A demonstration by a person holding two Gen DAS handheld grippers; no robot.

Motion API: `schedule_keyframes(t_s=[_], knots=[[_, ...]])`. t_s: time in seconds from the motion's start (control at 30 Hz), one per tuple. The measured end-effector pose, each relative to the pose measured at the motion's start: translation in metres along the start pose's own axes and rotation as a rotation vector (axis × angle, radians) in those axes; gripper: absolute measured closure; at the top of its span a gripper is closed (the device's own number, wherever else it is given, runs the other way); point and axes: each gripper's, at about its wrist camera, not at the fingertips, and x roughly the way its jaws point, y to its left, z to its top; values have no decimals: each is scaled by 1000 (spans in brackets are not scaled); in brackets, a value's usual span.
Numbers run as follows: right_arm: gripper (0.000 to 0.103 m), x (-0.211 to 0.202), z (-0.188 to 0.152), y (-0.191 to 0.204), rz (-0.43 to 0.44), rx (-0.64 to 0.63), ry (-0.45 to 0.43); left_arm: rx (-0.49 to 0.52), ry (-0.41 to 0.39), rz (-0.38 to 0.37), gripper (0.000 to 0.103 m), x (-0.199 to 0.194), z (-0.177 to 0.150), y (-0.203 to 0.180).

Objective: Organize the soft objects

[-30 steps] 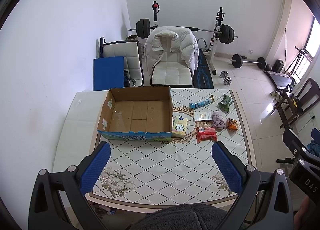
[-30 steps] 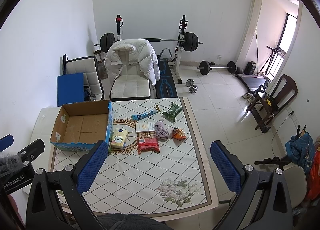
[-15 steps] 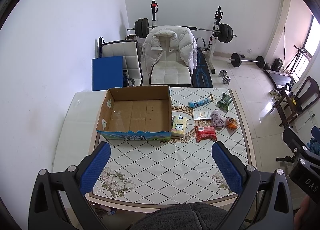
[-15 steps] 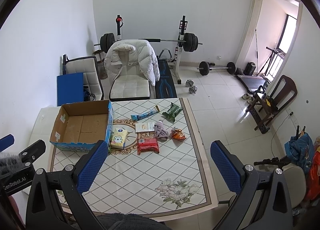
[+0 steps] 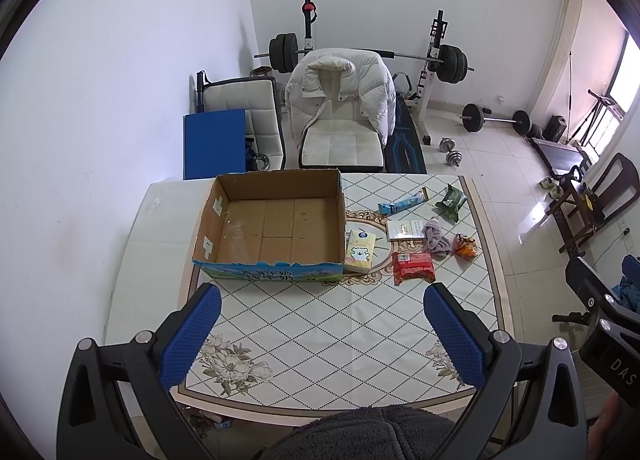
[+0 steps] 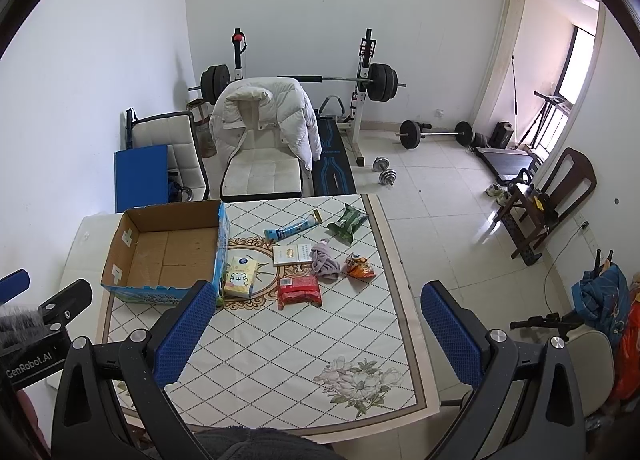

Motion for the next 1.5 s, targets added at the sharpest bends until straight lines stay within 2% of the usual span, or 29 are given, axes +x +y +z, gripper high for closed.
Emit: schedule_keyframes(t_s=[0.27, 0.43, 0.57, 0.7, 0.83, 0.97, 1.03, 1.13, 1.23, 1.4, 1.47, 1.5], knots=[[0, 27, 2, -3, -3, 13, 41, -14, 37, -31, 0, 25, 7, -1], [0, 72, 7, -17, 20, 47, 119, -38, 89, -16, 0, 76, 25, -6], [0, 137, 9, -38, 37, 81, 230, -14, 174, -10, 0, 132, 39, -20], [0, 226, 7, -68, 39, 109, 363, 56, 250, -29, 0, 197, 58, -51], [0, 319, 1, -99, 26, 119, 487, 208, 297, -16, 0, 268, 77, -102], [0, 402, -7, -123, 28, 134, 587, 347, 392, 5, 0, 344, 87, -149], [0, 440, -11, -133, 24, 142, 630, 337, 477, -34, 0, 382, 87, -166], [0, 494, -18, -144, 52, 172, 681, 233, 633, -136, 0, 434, 85, -189], [0, 532, -25, -151, 93, 214, 731, 157, 729, -192, 0, 477, 80, -215], [0, 582, -34, -157, 157, 264, 805, 138, 826, -241, 0, 524, 69, -256], [2, 595, -36, -158, 179, 293, 827, 136, 850, -233, 1, 535, 66, -264], [3, 602, -38, -157, 194, 308, 838, 139, 860, -228, 5, 541, 64, -269]])
